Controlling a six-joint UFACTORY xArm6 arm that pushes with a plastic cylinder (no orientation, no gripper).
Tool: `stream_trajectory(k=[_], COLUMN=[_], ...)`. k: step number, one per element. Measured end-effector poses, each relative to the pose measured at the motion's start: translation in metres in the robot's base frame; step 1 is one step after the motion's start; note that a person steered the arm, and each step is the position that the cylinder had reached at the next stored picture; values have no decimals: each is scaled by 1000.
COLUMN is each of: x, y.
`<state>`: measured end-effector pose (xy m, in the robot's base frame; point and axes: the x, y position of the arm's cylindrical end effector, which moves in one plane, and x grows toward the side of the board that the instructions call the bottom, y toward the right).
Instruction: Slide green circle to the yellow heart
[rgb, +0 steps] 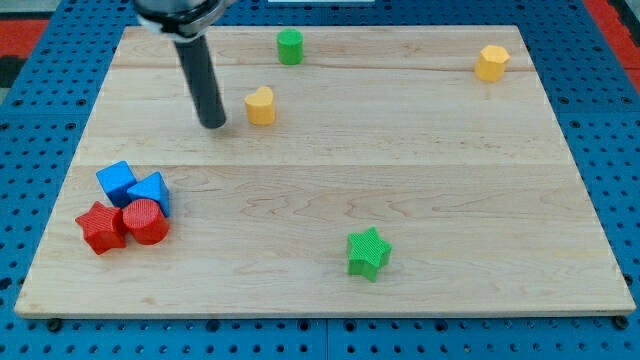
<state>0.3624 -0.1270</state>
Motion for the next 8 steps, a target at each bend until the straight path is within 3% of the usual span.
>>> stream_trajectory(k=[1,2,3,4,6,7,8], x=[-26,-17,0,-27,-122,-160,-161], y=[1,81,112,99,18,45,83])
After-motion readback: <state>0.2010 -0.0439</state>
